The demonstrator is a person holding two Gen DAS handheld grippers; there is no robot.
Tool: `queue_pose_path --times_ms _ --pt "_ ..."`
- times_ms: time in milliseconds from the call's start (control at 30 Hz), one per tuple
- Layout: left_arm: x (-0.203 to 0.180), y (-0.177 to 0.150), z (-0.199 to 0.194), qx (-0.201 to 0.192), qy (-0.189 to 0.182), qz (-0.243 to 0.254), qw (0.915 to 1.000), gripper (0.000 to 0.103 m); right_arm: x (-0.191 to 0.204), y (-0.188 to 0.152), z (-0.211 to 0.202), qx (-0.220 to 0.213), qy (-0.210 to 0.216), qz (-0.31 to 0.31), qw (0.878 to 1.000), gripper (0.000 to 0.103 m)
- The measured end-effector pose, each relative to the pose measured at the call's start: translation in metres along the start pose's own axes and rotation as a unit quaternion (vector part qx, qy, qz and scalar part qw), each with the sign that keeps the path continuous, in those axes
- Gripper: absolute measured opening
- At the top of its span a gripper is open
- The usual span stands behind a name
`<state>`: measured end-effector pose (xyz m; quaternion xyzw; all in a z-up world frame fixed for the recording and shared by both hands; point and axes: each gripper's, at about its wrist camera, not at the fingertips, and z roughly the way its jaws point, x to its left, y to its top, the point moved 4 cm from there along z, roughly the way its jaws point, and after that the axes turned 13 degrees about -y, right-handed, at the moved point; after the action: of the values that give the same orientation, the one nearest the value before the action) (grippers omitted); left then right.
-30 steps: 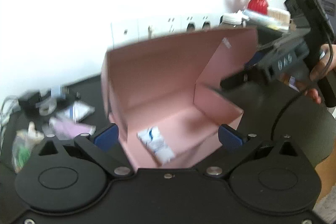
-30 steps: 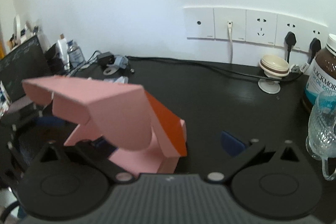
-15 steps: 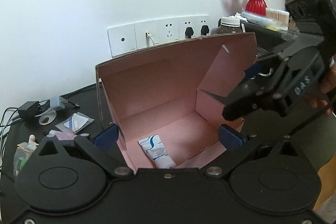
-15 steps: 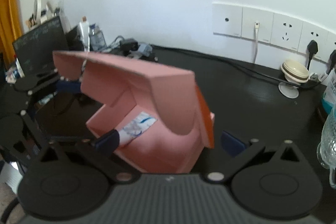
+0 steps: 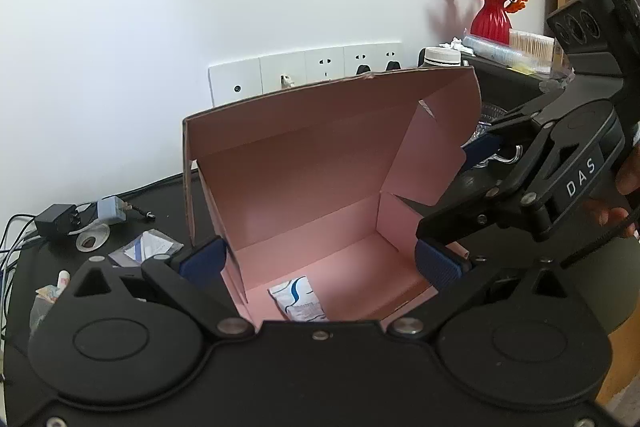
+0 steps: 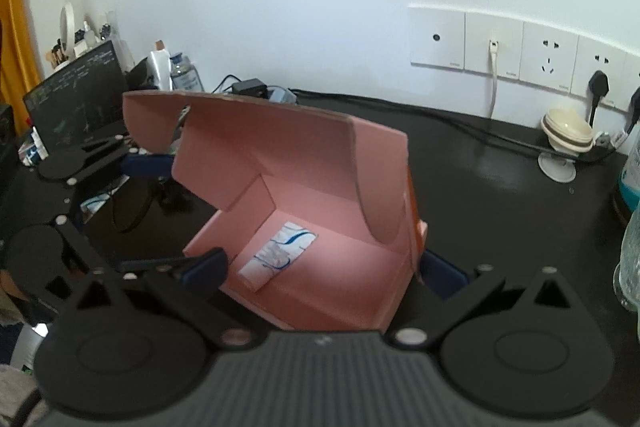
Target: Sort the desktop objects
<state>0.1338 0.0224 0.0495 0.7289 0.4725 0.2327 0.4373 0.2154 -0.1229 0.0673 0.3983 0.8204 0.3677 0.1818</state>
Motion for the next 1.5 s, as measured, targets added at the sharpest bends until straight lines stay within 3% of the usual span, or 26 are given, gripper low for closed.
queue_pose_path --times_ms 400,600,867,1500 --pt "0.01 0.014 -0.001 0.026 -0.044 0.011 0.9986 0.102 0.009 0.009 -0.006 -0.049 0.012 -0.09 0.995 0.102" --pt "0.006 0.012 -0.001 0.035 -0.042 0.037 0.9978 0.102 0.015 0.005 -0.008 -0.067 0.006 -0.124 0.99 0.102" --pt "0.008 0.012 -0.003 0.032 -0.039 0.032 0.9982 0.102 0.021 0.01 -0.01 -0.086 -0.003 -0.146 0.986 0.102" --pt "0.001 -0.008 -0.001 0.051 -0.042 0.033 0.9973 0.102 0.021 -0.005 -0.002 -0.056 0.004 -0.189 0.98 0.102"
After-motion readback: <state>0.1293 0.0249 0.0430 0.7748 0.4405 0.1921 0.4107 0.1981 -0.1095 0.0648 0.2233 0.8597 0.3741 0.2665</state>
